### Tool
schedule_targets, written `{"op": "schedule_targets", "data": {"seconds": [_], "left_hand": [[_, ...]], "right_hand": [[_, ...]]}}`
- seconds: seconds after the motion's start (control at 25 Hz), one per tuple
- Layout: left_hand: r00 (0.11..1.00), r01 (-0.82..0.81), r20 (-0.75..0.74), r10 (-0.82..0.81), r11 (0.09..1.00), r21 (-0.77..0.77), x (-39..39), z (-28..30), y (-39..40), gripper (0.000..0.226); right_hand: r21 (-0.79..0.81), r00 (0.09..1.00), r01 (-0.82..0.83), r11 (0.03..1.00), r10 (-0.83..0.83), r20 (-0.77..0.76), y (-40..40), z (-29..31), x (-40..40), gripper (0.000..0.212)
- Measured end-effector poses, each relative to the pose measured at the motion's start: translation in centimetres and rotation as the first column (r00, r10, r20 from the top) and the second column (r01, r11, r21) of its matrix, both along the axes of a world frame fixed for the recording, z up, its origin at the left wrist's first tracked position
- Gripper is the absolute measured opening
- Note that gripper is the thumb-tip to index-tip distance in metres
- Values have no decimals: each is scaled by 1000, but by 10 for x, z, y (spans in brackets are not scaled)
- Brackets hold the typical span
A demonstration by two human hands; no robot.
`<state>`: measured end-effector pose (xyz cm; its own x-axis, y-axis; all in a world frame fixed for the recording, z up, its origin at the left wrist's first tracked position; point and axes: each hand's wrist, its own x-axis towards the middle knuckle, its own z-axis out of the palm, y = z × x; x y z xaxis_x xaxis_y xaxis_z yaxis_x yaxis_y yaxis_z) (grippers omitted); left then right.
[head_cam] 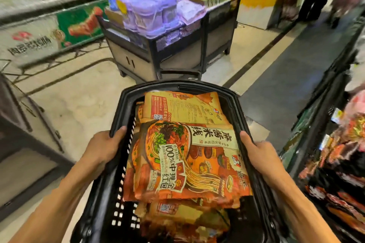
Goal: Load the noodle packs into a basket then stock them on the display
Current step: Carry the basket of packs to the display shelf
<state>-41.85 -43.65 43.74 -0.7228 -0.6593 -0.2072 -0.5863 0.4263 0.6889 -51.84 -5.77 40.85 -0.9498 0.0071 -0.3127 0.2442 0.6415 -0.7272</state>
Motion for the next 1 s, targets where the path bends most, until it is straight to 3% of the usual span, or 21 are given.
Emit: {"op": "schedule_targets", "data": {"seconds": [0.24,0.56,0.8,1.0], "left_hand": [[998,51,47,-51,999,-7,-134,38,-15,46],[969,247,-10,-247,966,72,-370,34,-15,35],[884,465,-33,-466,870,167,-587,3,-9,38],[808,586,-57,-586,791,175,-750,25,39,47]], "right_hand": [[30,997,-36,999,38,-70,-19,23,-133,66],[24,974,222,975,-221,-44,-10,25,-286,65],[71,873,487,871,-483,-72,-5,24,-407,64],[64,751,658,750,-648,-129,13,46,-502,62]]}}
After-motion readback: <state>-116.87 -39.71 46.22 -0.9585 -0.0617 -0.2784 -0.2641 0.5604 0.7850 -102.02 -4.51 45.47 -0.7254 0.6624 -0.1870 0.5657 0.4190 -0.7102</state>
